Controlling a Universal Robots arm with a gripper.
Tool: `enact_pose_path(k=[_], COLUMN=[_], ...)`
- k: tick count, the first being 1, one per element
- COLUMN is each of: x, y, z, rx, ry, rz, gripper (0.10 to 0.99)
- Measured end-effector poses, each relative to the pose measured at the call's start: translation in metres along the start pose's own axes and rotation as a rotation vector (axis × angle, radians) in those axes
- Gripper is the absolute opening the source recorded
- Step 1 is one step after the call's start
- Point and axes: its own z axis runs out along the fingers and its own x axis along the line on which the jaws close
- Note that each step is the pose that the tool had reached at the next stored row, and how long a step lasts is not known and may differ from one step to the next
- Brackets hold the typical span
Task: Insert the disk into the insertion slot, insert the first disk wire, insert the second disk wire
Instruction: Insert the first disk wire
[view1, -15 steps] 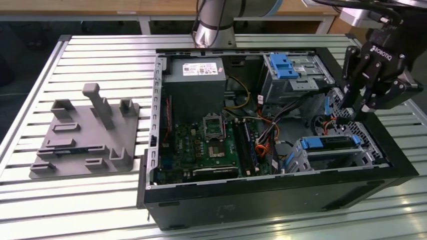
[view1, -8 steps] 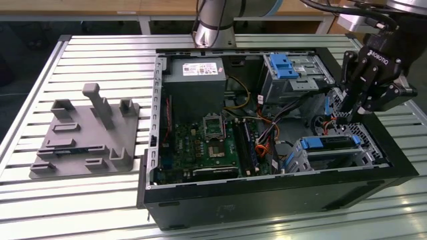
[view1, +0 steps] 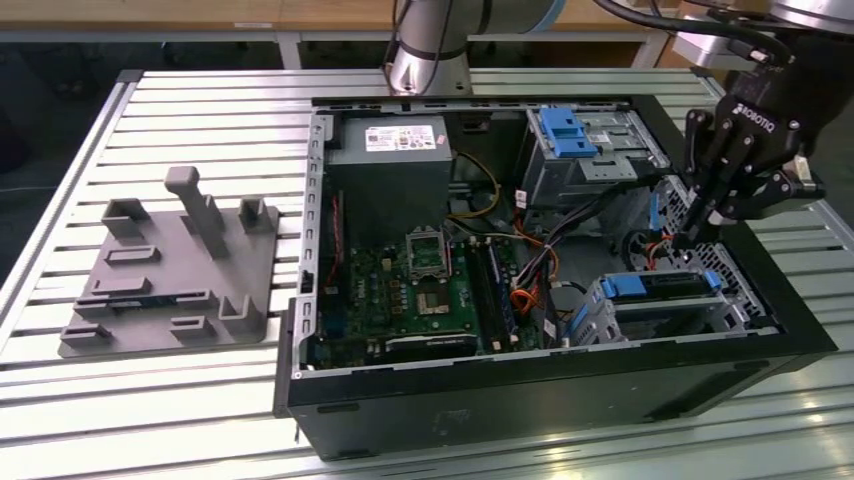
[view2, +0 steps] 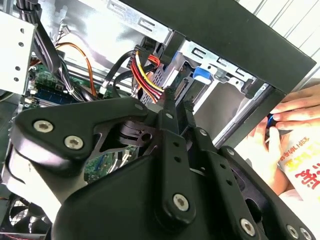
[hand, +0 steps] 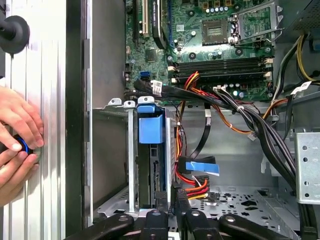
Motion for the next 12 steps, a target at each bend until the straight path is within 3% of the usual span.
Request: enact_pose_path(k=[8, 11, 12], x=[-0.0010, -0.0012, -0.0013], y=[0.0002, 0.0003, 0.0003], z=[0.0005, 0.0005, 0.0007], rx=[0.000, 0.000, 0.000], ry=[0.0005, 0.0005, 0.0004], rz=[-0.001, -0.001, -0.002], gripper=[0.220, 0.290, 0.357])
